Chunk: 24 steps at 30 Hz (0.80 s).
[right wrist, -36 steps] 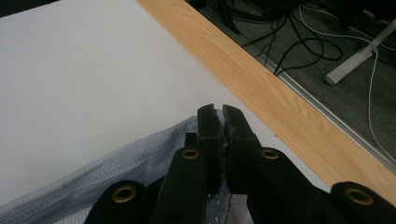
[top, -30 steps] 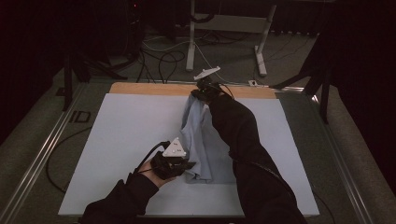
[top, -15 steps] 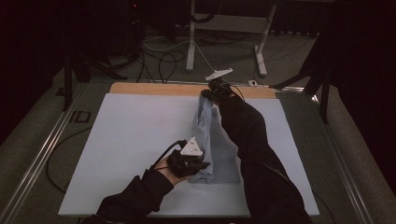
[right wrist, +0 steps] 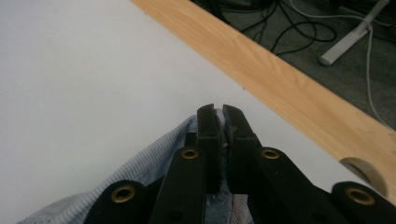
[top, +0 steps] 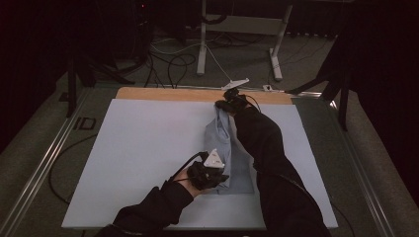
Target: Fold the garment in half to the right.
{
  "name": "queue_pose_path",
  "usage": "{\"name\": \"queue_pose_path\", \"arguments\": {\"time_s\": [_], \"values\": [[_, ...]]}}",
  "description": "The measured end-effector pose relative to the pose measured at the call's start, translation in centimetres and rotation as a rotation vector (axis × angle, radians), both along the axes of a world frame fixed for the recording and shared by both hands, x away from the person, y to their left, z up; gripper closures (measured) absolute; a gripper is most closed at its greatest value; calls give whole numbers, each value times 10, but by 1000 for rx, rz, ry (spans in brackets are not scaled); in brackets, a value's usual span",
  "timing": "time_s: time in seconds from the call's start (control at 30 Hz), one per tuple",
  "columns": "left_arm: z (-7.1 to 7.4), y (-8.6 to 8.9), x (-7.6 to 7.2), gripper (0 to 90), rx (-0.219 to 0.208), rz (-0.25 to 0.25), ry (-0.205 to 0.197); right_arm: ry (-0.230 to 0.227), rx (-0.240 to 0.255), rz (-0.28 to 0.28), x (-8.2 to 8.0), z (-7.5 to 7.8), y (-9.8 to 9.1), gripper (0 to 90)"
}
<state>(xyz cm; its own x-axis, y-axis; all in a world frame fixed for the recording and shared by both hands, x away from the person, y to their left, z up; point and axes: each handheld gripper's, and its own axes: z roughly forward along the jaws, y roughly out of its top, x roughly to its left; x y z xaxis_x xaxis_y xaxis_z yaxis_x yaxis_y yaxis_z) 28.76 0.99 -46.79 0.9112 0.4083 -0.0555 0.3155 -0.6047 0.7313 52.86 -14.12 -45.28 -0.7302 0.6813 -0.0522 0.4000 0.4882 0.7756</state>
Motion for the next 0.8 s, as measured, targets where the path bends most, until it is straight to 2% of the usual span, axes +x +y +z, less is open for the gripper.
{"name": "queue_pose_path", "arguments": {"time_s": [0.3, 0.5, 0.67, 0.73, 0.8], "values": [[-15, -9, 1, 868, 10, 12, 17, 11, 46, 79, 4, -15, 8, 871], [-21, -20, 5, 867, 5, 28, 38, 35, 41, 76, 9, -26, 8, 870], [-28, -27, 9, 867, 14, 39, 35, 57, 56, 68, 11, -33, 2, 858], [-31, -30, 9, 867, 19, 39, 38, 79, 57, 64, 12, -35, -1, 830], [-34, -33, 10, 867, 26, 39, 43, 85, 55, 61, 12, -36, -4, 762]]}}
